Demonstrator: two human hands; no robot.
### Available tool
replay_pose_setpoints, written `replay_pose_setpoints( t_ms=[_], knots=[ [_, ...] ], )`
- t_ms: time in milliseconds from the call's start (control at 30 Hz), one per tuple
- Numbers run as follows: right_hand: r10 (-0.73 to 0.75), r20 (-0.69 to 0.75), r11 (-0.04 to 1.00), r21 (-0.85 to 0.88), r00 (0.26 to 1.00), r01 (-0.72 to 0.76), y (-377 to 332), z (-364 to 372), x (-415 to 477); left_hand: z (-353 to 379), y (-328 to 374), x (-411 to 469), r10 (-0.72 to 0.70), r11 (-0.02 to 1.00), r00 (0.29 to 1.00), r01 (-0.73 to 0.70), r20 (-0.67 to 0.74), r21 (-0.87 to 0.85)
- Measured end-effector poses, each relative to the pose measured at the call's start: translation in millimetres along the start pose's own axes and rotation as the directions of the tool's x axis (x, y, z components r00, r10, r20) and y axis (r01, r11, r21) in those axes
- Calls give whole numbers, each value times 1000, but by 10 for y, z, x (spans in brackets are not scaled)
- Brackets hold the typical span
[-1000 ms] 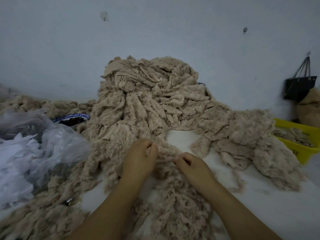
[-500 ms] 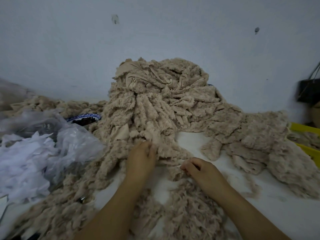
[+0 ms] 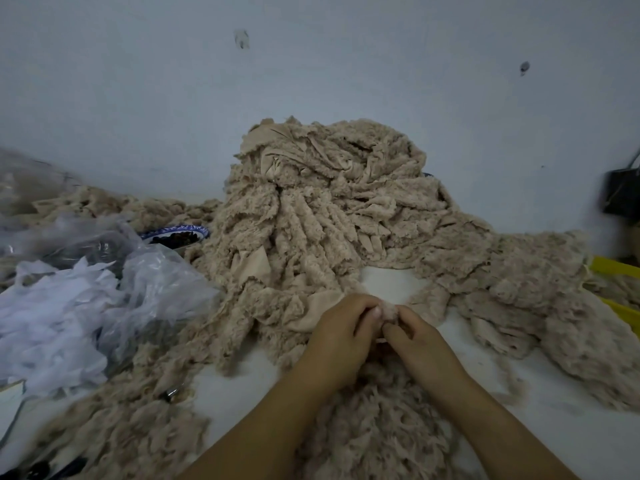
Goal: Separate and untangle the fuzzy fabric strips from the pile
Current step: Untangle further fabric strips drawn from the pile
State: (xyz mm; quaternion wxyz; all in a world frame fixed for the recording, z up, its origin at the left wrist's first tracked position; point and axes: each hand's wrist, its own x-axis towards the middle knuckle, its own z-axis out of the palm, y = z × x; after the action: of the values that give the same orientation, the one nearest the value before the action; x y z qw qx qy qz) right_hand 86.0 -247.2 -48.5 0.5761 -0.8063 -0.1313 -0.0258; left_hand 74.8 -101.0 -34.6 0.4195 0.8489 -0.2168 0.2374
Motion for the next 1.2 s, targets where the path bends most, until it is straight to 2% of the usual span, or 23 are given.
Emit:
replay_pose_setpoints(
  t_ms=[67,133,233,300,367,400,500,600,733,900,1067,1133,1200],
  knots=[
    [-2,-36,997,-81,999,-1,5,6,9,-15,2,0,-47,998,999,46,-19,-51],
    [15,-88,998,-62,996,-21,-1,5,20,-21,12,5,-67,993,998,64,-20,-103],
    [122,-153,965,251,981,-81,-32,-12,10,-6,-30,3,-96,992,992,102,88,-71],
    [172,-179,897,436,969,-78,-55,-45,5,14,-106,-1,-146,986,962,123,231,111],
    [200,-188,845,530,962,-72,-49,-84,14,-2,-172,4,-238,957,925,172,295,233],
    [208,-181,824,561,961,-73,-47,-91,11,-18,-198,3,-278,948,923,220,264,230],
    [233,-160,800,592,959,-95,-48,-111,17,-119,-264,27,-375,922,927,368,35,118],
    [244,-138,799,589,960,-118,-43,-96,23,-195,-330,50,-409,907,901,419,-147,44],
    [218,-111,762,640,970,-99,-69,-98,24,-180,-280,55,-408,908,895,418,-181,17],
    [283,-39,633,758,958,-156,-61,-147,38,-181,-297,42,-369,922,890,387,-269,15],
    [301,-36,515,847,953,-131,-42,-221,67,-235,-335,52,-511,855,805,512,-301,-80],
    [282,-29,490,864,959,-118,-37,-225,74,-233,-332,44,-493,866,818,493,-297,-81],
    [280,-27,477,872,960,-114,-54,-217,72,-229,-294,31,-416,900,858,436,-301,1]
  ],
)
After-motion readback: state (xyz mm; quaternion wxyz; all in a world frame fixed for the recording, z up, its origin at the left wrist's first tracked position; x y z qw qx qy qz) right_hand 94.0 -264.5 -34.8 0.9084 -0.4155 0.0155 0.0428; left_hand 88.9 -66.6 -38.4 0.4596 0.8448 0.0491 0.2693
